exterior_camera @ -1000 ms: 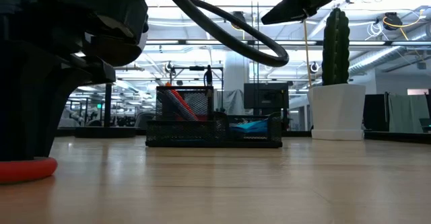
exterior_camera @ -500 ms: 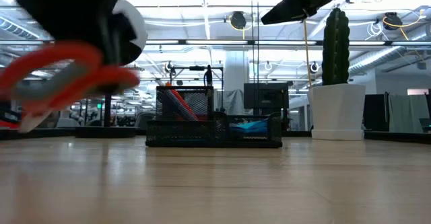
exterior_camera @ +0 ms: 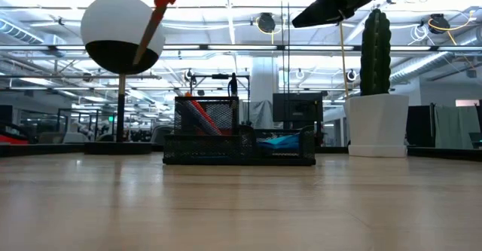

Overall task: Pick and place office supplies into organizer
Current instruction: Put the orange scissor into the black desk organizer

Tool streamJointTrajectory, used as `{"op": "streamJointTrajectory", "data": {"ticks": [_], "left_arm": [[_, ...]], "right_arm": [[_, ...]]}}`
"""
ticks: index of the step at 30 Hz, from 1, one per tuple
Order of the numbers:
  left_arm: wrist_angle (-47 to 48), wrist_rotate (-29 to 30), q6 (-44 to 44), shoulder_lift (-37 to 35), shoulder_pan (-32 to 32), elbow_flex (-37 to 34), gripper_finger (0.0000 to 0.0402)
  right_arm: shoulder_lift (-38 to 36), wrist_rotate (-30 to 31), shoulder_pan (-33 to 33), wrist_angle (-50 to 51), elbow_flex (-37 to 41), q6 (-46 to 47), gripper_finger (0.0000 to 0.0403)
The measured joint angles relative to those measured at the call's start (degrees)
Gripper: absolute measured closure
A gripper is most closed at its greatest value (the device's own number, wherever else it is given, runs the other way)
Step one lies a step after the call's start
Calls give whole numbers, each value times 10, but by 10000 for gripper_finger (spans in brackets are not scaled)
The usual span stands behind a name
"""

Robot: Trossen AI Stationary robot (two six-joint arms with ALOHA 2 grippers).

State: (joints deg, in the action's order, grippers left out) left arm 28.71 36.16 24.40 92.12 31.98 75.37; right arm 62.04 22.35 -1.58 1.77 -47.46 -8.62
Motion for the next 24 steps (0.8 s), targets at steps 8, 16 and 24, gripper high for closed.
{"op": "streamJointTrajectory", "data": {"ticks": [8, 16, 24], "left_arm": [[-63, 63, -68, -10, -33, 0, 390], [-157, 67, -144, -10, -72, 0, 390], [-282, 48, -190, -13, -117, -46, 390]], "right_arm": [[0, 0, 0, 2, 0, 0, 312], [0, 0, 0, 2, 0, 0, 312], [0, 0, 0, 3, 0, 0, 312]]}}
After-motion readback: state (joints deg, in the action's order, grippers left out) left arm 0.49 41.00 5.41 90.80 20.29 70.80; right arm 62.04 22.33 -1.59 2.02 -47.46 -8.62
